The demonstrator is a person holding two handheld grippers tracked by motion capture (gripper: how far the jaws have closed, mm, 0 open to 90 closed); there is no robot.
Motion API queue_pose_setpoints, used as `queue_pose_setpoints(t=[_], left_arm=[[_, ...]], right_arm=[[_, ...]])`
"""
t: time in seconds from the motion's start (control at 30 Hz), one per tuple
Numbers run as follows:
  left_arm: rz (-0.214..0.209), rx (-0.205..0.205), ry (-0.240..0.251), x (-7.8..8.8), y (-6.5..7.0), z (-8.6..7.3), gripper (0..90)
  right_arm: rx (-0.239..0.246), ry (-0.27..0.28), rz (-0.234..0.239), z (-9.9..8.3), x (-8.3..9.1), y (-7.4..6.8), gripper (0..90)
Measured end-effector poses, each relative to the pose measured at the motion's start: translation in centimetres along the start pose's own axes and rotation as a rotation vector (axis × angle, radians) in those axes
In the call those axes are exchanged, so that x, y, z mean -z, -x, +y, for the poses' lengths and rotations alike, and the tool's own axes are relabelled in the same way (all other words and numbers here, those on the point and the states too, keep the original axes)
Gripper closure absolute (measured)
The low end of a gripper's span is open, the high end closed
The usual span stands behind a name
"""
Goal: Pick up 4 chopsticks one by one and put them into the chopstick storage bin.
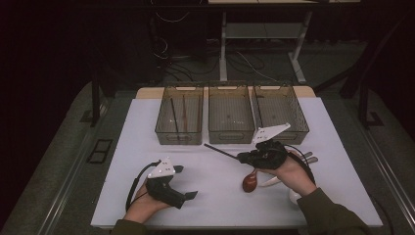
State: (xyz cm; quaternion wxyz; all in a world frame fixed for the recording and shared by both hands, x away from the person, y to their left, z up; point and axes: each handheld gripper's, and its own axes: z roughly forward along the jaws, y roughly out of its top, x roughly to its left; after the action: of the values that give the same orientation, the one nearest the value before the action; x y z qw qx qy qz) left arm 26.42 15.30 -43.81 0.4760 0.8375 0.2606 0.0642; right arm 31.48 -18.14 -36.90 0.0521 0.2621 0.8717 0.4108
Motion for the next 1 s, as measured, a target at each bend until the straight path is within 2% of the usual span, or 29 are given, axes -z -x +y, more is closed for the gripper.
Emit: queue_pose_setpoints(t=[0.5, 0.77, 1.0], left_arm=[[-0.001, 0.001, -0.002, -0.1, 0.0, 0.0, 0.0], [-0.002, -0.003, 0.000, 0.0, 0.0, 0.0, 0.0], [0.004, 0.012, 0.014, 0.0, 0.1, 0.1, 0.0]], right_arm=[[-0.009, 0.061, -0.044, 3.5, -0.1, 1.7, 85.7], [-0.005, 0.058, -0.080, 6.3, -0.7, 2.6, 85.7], [-0.031, 0.062, -0.095, 8.6, -1.7, 3.6, 85.7]])
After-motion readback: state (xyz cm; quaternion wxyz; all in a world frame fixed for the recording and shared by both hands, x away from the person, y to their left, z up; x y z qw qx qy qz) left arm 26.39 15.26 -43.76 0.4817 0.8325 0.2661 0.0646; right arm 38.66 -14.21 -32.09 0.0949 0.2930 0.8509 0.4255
